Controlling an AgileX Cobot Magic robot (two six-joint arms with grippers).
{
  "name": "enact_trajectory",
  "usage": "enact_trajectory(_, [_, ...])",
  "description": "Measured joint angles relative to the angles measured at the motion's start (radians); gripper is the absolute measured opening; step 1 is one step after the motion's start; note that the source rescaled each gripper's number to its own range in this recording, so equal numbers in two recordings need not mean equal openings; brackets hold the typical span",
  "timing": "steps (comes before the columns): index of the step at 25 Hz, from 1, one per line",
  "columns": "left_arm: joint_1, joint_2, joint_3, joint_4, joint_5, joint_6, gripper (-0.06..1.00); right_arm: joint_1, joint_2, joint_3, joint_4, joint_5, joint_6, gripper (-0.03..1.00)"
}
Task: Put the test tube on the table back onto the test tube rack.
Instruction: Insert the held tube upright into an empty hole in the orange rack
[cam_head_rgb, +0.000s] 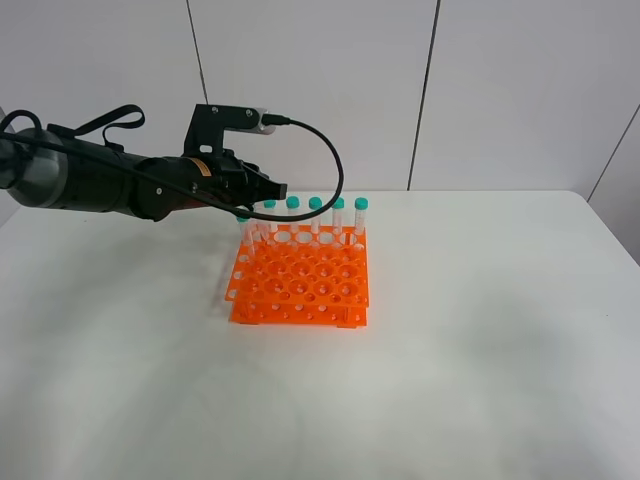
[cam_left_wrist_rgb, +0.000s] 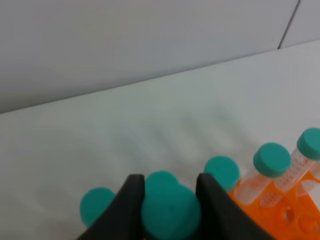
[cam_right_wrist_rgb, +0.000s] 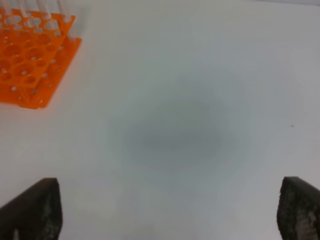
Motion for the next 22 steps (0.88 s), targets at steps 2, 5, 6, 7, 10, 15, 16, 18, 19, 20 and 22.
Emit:
enact_trajectory(2, [0.000, 0.000, 0.006, 0.006, -0.009, -0.020, 0.00, 0.000, 0.000, 0.000, 0.000, 0.000, 0.000, 0.91])
enact_trajectory(5, [-0.003, 0.000, 0.006, 0.019, -0.030, -0.039, 0.00, 0.000, 0.000, 0.000, 0.000, 0.000, 0.000, 0.91])
enact_trajectory(6, [-0.007, 0.000, 0.006, 0.022, -0.034, -0.042, 0.00, 0.000, 0.000, 0.000, 0.000, 0.000, 0.000, 0.91])
enact_trajectory(7, [-0.010, 0.000, 0.006, 0.024, -0.038, -0.042, 0.00, 0.000, 0.000, 0.000, 0.000, 0.000, 0.000, 0.91])
enact_trajectory(10, [-0.015, 0.010, 0.006, 0.025, -0.047, -0.042, 0.00, 0.000, 0.000, 0.000, 0.000, 0.000, 0.000, 0.91])
enact_trajectory(15, [-0.018, 0.039, 0.006, 0.041, -0.065, -0.042, 0.00, 0.000, 0.000, 0.000, 0.000, 0.000, 0.000, 0.91])
enact_trajectory(16, [-0.018, 0.041, 0.006, 0.045, -0.070, -0.039, 0.00, 0.000, 0.000, 0.000, 0.000, 0.000, 0.000, 0.91])
enact_trajectory(18, [-0.018, 0.043, 0.006, 0.046, -0.072, -0.038, 0.00, 0.000, 0.000, 0.000, 0.000, 0.000, 0.000, 0.91])
enact_trajectory(19, [-0.018, 0.044, 0.006, 0.046, -0.070, -0.035, 0.00, 0.000, 0.000, 0.000, 0.000, 0.000, 0.000, 0.91])
enact_trajectory(20, [-0.018, 0.048, 0.006, 0.046, -0.067, -0.030, 0.00, 0.000, 0.000, 0.000, 0.000, 0.000, 0.000, 0.91])
enact_trajectory(22, [-0.018, 0.055, 0.006, 0.047, -0.065, -0.016, 0.00, 0.000, 0.000, 0.000, 0.000, 0.000, 0.000, 0.91])
